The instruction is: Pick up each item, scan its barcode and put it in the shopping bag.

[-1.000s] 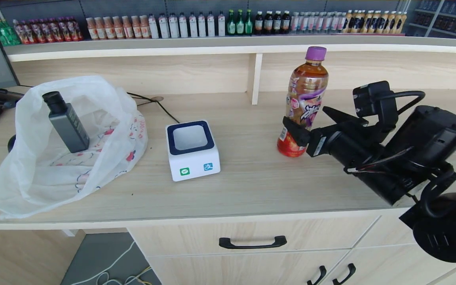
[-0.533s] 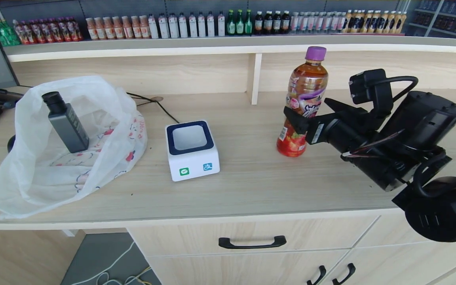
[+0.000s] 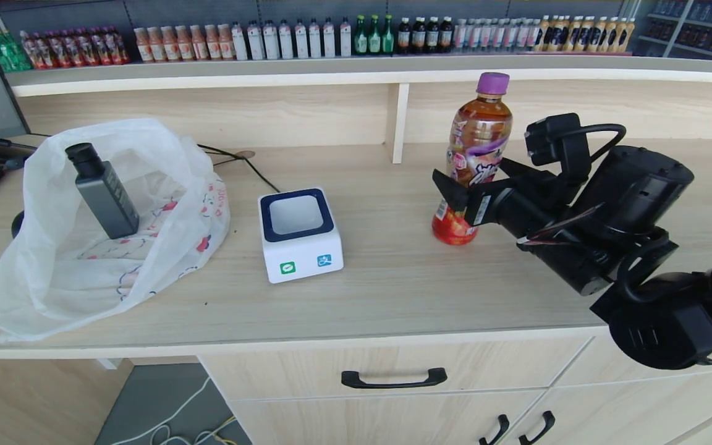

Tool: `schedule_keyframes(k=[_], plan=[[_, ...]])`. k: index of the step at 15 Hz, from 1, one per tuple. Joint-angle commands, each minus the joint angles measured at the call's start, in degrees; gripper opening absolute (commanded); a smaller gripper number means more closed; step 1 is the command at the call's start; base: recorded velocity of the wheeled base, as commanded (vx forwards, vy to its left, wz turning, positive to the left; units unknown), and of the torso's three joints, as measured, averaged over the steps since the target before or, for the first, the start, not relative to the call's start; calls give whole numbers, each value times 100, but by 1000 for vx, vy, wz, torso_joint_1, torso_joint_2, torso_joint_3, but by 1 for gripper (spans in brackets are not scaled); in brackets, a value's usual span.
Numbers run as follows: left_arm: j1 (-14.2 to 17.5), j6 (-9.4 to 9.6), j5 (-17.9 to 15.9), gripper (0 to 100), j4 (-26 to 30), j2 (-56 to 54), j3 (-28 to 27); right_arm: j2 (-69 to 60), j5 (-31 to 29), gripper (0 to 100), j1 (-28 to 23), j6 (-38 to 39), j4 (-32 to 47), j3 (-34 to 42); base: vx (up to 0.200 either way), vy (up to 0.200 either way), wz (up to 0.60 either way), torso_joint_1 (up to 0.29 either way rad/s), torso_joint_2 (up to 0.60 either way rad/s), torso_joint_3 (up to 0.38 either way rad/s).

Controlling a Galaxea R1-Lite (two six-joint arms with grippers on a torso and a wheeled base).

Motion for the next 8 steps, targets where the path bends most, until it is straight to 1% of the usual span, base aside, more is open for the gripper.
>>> schedule_keyframes(k=[1, 8], plan=[[0, -1, 0, 100, -2, -2, 0, 204, 1, 100, 7, -1, 1, -243, 0, 0, 0, 0, 0, 0], [0, -1, 0, 100, -2, -2, 0, 327, 10, 100, 7, -1, 1, -304, 0, 0, 0, 0, 0, 0]])
